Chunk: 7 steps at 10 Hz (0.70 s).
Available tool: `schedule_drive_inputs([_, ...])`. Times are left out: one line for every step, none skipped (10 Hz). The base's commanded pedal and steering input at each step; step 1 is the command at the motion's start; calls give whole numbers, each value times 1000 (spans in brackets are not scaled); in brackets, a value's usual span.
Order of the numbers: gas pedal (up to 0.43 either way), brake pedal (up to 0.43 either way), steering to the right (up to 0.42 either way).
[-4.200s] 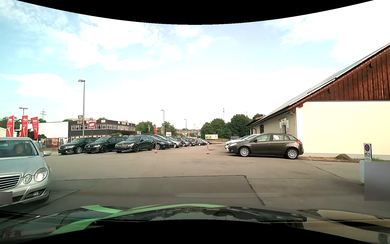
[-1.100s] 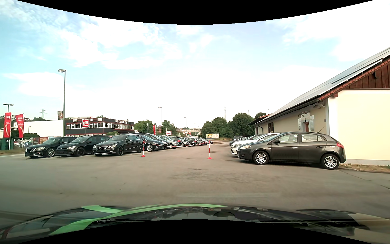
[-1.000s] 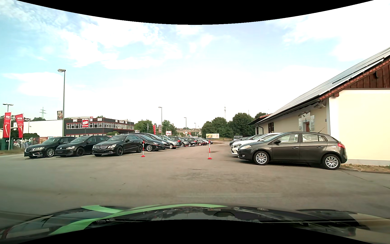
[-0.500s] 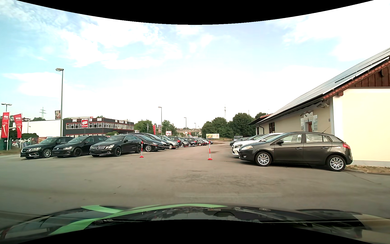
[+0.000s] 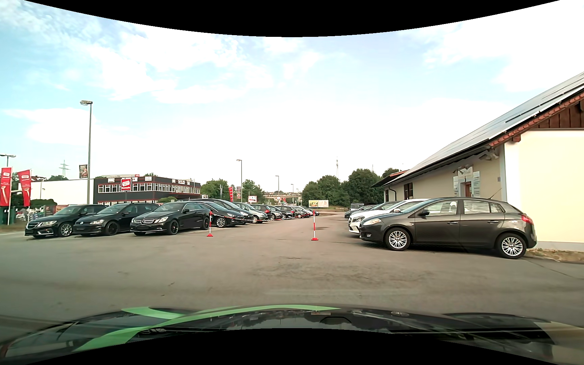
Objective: Follow the waypoints while adhering to traffic rules and regulations
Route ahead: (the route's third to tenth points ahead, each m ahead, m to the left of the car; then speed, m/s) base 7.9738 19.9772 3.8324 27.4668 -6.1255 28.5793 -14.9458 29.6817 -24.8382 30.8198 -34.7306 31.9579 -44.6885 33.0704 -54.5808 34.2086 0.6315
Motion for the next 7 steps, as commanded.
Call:
schedule_drive_inputs([0,0,-7])
schedule_drive_inputs([0,0,-8])
schedule_drive_inputs([0,0,-7])
schedule_drive_inputs([0,0,-8])
schedule_drive_inputs([47,0,-30])
schedule_drive_inputs([98,0,-70])
schedule_drive_inputs([110,0,-109])
